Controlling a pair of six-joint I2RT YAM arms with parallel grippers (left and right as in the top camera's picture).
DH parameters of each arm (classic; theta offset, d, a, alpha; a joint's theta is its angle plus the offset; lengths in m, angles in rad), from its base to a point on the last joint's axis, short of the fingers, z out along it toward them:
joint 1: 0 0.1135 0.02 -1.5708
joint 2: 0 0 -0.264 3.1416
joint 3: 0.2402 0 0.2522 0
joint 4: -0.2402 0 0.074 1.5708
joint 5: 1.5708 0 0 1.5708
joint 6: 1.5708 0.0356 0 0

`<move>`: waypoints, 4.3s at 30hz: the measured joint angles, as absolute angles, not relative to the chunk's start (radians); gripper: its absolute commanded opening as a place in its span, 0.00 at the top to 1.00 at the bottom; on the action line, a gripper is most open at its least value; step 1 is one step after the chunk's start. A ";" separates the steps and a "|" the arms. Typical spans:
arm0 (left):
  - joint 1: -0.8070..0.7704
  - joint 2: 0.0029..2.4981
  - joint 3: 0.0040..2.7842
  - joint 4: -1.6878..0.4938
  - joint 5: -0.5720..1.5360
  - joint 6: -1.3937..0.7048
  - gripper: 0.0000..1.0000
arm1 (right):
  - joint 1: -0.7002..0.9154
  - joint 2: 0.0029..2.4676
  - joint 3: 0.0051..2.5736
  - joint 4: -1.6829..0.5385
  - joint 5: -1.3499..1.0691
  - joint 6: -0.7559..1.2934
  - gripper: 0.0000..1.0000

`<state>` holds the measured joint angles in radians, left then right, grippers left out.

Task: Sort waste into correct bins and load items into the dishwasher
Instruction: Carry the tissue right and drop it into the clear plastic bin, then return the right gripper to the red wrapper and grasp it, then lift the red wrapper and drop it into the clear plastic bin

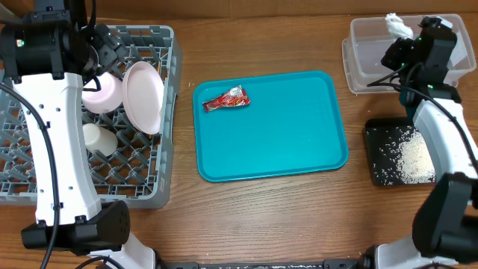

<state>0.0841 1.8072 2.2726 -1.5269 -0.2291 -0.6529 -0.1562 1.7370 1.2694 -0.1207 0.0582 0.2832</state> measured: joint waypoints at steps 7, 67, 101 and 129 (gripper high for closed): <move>0.084 1.807 2.273 -1.526 -0.229 -0.653 0.00 | -0.155 1.826 1.268 -0.130 0.048 0.289 0.13; 0.084 1.807 2.273 -1.527 -0.229 -0.653 0.00 | 0.624 2.012 1.268 -0.085 -0.097 1.436 0.00; 0.084 1.807 2.273 -1.527 -0.229 -0.653 0.00 | 0.601 2.188 1.289 0.135 -0.023 1.517 0.76; 0.084 1.807 2.273 -1.527 -0.229 -0.653 0.00 | 0.061 2.008 1.269 0.467 -0.625 1.327 0.96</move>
